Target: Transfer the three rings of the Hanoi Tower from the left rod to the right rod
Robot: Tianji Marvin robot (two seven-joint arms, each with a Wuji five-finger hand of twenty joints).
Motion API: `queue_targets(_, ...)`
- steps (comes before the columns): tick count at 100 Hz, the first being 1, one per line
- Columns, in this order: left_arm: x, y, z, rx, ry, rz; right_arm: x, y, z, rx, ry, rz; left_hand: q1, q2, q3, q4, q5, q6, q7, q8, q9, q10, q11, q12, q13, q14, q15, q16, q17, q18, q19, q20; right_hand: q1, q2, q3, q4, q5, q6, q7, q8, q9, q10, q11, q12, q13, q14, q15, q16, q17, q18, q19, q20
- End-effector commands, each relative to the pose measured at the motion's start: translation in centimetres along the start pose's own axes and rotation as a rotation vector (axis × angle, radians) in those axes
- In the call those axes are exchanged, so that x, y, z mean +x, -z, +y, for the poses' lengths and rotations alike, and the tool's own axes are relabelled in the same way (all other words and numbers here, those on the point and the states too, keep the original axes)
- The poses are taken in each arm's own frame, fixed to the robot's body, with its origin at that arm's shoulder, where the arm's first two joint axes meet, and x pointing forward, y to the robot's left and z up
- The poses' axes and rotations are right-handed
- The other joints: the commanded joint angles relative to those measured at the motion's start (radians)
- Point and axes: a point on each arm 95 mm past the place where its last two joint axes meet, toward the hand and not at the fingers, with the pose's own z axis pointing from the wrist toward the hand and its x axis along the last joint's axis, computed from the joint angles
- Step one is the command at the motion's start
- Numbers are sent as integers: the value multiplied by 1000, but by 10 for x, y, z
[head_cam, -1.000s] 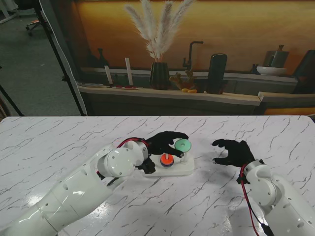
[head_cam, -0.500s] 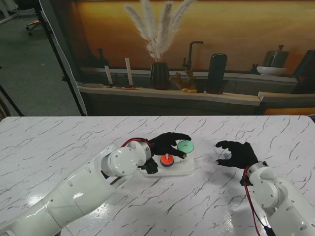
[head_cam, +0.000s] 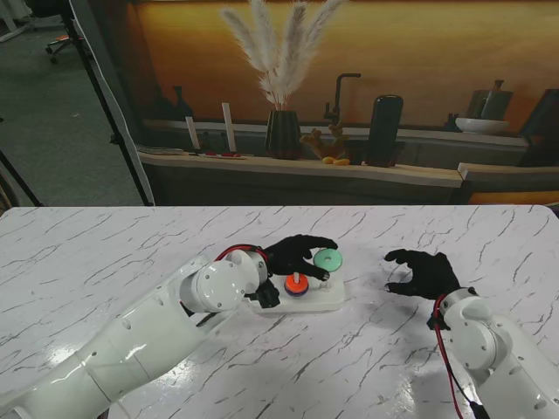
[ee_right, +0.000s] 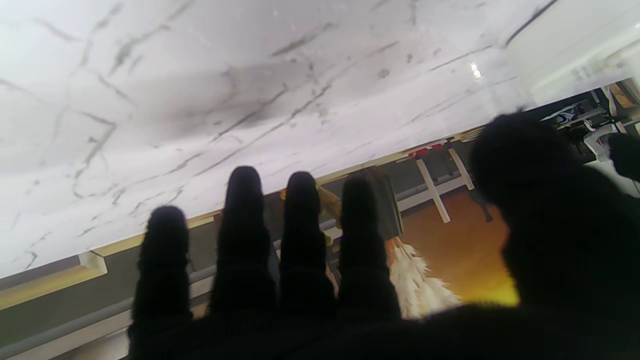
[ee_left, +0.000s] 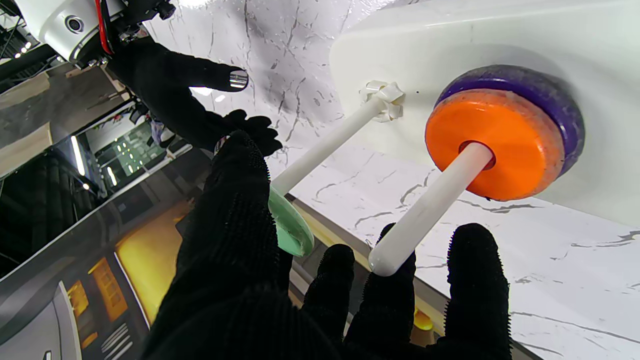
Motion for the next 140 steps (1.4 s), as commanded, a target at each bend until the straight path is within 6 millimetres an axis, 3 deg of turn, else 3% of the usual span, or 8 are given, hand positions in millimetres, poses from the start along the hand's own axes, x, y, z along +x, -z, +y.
queue_targets(1,4,-2,2,-12,-5,23,2,2,-5,7,-3,0,87,120,55,23,93,-110,111,73,24,-5,-9,1,21,3,22,12,1,28,60,7,4,-7,23,25,14,4,16,9,11,0,10,4,14,-23,21,6,-7,109,17,9)
queue_targets(140,4,-6,8,-38,6,9,-6,7,-5,3,1,-32,93,117,55,23,98,-110,116,74,21,-6,-2,2,24,8,43,27,10,27,84,25,11,-21,40,19,13,6,23,7,11,-1,14,3,15,-23,23,5,-5,108,20,7)
